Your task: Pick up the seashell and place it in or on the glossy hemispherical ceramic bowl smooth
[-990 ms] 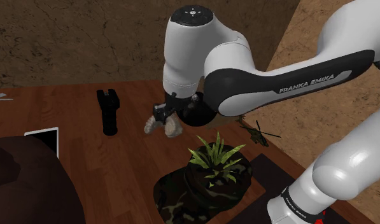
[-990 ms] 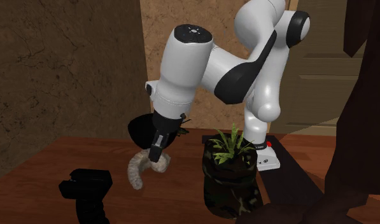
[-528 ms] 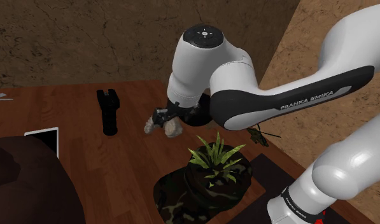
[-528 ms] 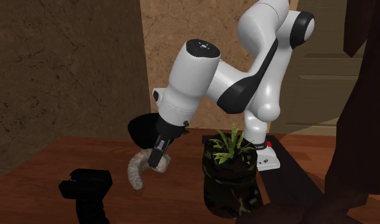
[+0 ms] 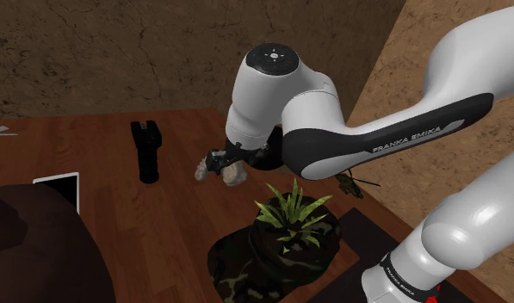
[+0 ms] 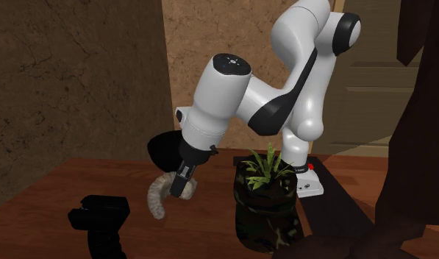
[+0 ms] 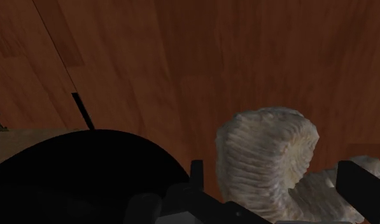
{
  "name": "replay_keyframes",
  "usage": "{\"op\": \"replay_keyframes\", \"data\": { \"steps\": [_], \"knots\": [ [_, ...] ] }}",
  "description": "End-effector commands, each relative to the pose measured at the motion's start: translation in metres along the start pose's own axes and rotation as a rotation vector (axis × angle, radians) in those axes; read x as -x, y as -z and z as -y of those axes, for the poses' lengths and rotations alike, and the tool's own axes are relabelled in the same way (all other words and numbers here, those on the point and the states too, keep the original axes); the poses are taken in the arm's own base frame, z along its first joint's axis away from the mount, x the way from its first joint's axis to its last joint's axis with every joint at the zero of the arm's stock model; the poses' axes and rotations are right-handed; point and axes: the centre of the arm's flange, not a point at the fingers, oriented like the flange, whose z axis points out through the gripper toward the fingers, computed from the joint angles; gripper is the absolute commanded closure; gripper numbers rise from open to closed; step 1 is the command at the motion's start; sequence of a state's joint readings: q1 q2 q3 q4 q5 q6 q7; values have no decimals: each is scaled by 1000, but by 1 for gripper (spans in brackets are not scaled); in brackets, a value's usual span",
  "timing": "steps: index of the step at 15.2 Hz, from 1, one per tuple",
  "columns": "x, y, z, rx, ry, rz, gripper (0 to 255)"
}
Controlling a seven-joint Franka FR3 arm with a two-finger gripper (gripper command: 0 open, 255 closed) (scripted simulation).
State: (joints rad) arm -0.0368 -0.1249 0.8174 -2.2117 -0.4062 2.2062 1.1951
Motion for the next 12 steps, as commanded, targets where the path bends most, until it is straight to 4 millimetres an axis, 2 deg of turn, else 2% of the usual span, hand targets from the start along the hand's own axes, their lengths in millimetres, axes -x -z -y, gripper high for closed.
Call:
{"op": "replay_keyframes", "data": {
  "steps": [1,2,10,12],
  "knots": [
    [0,-1,-1,2,-1,2,0],
    [0,-1,-1,2,-1,2,255],
    [2,-3,-1,2,-1,2,255],
    [-2,4,-2,2,-1,2,255]
  ]
}}
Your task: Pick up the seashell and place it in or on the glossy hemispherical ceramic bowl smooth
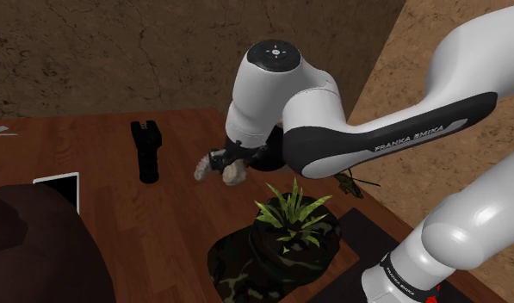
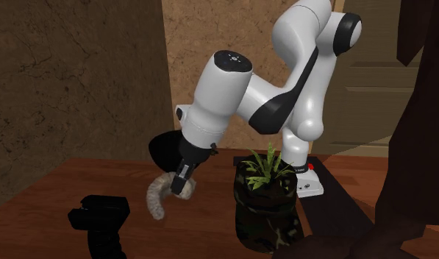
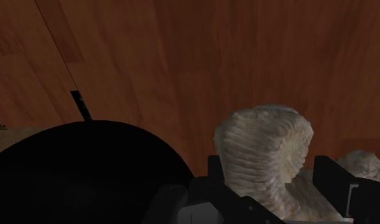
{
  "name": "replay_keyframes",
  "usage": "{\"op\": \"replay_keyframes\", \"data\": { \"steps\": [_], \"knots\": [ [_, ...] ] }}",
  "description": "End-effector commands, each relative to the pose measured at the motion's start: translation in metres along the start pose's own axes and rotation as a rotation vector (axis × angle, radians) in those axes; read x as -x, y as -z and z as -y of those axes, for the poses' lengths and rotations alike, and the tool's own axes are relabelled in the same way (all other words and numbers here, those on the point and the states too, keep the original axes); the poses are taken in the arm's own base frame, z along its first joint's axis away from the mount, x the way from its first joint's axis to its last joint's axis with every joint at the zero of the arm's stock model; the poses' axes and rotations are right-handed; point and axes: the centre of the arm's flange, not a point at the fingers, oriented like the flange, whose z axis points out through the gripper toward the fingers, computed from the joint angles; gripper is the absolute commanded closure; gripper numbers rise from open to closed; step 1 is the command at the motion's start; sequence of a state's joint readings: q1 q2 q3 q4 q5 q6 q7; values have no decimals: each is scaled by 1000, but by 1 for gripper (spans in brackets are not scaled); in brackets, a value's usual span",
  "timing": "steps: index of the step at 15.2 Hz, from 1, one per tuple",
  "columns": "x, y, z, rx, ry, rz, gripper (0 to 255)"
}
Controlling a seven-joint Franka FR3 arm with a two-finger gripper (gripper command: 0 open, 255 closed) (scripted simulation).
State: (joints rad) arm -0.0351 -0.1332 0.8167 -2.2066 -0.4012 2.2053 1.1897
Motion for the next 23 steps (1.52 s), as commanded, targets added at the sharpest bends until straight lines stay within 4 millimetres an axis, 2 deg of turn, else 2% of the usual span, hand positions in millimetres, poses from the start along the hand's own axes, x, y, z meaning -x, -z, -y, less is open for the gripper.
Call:
{"op": "replay_keyframes", "data": {
  "steps": [1,9,10,11,13,14,21,23],
  "knots": [
    [-3,3,-3,8,-1,9,255],
    [-20,41,-8,8,-1,9,255],
    [-17,37,-7,8,-1,8,255],
    [-17,37,-7,8,-1,8,0],
    [-31,23,13,31,347,3,0],
    [-31,22,14,32,358,3,0],
    [-31,-18,13,32,358,3,0],
    [-31,-18,13,32,358,3,0]
  ]
}}
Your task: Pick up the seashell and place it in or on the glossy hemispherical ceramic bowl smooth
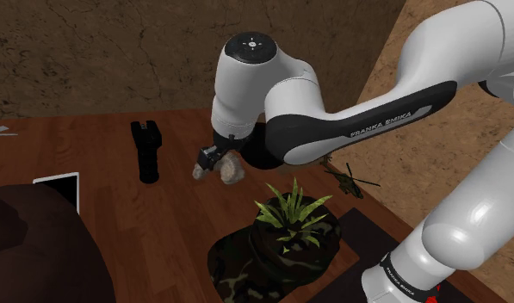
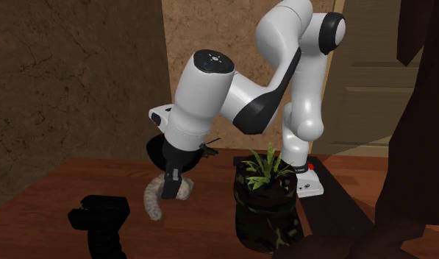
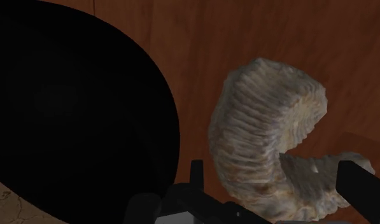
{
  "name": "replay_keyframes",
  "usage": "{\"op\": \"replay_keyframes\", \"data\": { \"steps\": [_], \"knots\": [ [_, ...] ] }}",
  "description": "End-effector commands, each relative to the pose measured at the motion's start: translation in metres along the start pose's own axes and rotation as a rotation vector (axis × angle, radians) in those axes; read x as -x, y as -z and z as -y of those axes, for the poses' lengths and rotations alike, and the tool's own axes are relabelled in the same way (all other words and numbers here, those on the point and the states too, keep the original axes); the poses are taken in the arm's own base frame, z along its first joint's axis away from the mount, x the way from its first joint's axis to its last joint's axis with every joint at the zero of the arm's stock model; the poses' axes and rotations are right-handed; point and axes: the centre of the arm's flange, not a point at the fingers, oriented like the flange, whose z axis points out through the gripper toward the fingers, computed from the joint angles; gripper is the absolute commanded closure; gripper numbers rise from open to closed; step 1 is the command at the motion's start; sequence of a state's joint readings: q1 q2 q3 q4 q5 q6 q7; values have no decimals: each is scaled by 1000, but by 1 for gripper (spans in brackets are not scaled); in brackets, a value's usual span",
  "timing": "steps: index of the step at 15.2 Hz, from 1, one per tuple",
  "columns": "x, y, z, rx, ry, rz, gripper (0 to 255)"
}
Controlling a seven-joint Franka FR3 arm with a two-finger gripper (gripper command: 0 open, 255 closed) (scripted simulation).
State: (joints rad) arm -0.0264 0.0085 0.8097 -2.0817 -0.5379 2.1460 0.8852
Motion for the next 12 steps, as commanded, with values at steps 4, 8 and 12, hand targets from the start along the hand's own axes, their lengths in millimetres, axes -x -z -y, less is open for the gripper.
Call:
{"op": "replay_keyframes", "data": {
  "steps": [4,8,12],
  "knots": [
    [1,-10,-6,11,-7,18,0],
    [2,-10,-5,11,-7,18,255],
    [1,-11,-7,11,-7,18,255]
  ]
}}
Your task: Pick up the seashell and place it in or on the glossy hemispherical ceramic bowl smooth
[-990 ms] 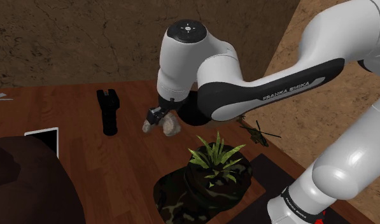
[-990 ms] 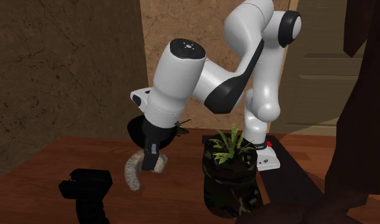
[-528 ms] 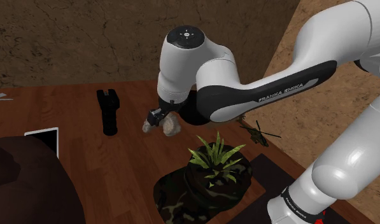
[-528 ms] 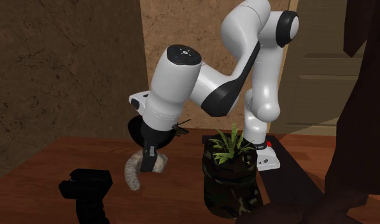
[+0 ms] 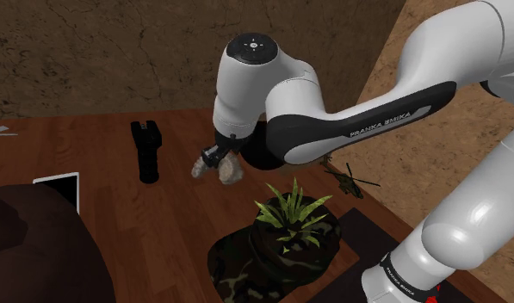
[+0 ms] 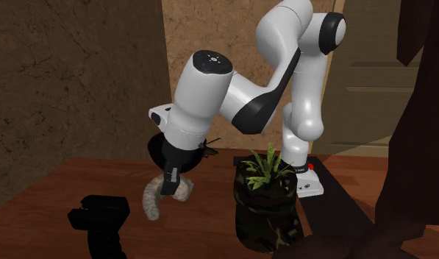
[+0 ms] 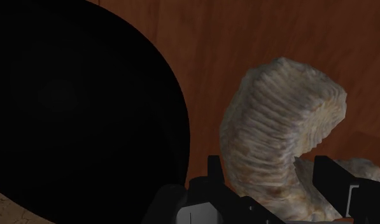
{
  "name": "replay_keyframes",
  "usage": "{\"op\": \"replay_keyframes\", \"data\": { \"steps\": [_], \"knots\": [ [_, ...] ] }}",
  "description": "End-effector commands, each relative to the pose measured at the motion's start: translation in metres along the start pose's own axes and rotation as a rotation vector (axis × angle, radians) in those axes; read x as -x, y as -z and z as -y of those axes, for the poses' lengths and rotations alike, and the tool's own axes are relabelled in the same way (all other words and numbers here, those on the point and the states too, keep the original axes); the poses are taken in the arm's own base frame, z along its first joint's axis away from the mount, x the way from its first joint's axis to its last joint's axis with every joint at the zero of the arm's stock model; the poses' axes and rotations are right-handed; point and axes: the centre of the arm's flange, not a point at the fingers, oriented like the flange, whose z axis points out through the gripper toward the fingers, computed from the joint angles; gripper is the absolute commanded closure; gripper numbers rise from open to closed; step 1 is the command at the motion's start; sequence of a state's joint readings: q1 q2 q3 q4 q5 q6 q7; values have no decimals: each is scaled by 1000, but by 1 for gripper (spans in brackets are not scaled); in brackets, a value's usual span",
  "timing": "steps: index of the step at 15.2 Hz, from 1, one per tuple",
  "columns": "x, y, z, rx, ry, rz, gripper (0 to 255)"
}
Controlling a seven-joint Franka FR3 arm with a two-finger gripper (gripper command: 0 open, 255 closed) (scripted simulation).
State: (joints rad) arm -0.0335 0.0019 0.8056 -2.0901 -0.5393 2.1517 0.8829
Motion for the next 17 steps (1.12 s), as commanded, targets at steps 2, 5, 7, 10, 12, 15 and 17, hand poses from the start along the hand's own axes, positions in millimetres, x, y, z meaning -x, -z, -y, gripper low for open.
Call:
{"op": "replay_keyframes", "data": {
  "steps": [2,5,7,10,12,15,17],
  "knots": [
    [1,-7,-1,6,-2,19,255],
    [0,-2,-3,6,-2,19,255],
    [-4,7,-6,6,-2,19,255],
    [-9,21,-10,6,-2,19,255],
    [-13,31,-13,6,-2,19,255],
    [-18,45,-18,6,-2,19,255],
    [-21,55,-21,6,-2,19,255]
  ]
}}
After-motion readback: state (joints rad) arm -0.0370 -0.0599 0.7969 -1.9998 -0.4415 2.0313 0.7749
